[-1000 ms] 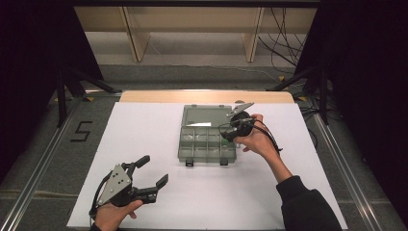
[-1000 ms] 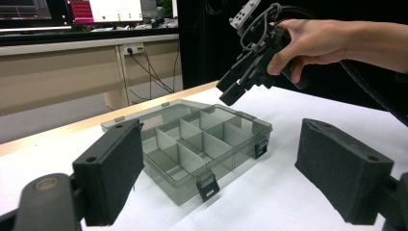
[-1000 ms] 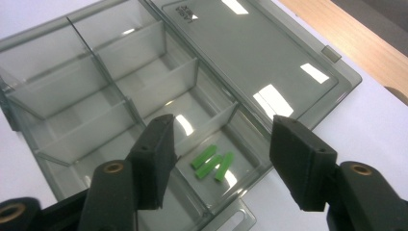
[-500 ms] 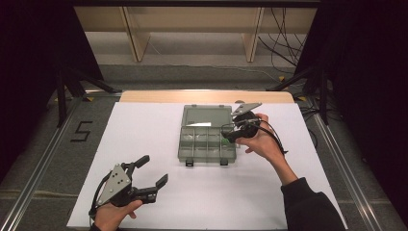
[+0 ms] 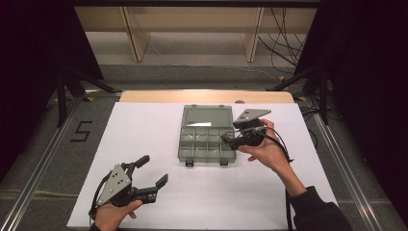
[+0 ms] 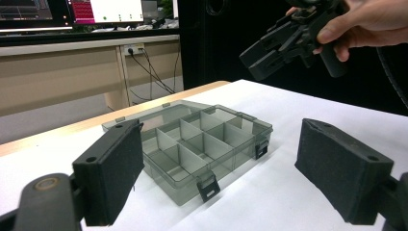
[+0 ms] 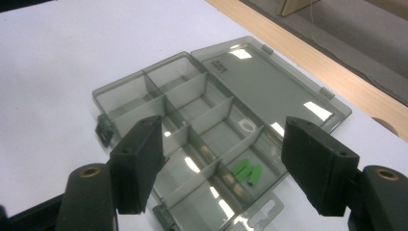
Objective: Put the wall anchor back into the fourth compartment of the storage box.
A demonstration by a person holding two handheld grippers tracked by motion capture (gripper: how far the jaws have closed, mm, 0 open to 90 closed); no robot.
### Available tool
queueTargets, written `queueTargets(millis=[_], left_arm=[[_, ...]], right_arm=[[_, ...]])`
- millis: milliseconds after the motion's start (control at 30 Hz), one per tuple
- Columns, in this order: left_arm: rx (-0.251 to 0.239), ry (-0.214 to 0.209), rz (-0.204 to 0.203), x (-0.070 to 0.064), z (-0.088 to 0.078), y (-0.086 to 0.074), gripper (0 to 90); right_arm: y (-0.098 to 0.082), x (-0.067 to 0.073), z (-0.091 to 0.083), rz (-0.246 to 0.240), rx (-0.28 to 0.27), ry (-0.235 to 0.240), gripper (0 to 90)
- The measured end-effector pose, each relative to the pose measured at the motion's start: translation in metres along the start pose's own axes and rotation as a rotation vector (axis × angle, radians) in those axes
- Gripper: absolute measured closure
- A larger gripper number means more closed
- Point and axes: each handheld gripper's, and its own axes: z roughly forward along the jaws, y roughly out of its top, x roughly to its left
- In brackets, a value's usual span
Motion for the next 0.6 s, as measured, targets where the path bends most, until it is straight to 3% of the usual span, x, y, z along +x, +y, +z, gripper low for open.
queueTargets(millis=[600], left_arm=[[-0.001,0.001,0.001,0.0,0.0,0.0,16.2]], right_arm=[[-0.025,0.019,-0.017,0.057,-0.109,0.053,23.3]])
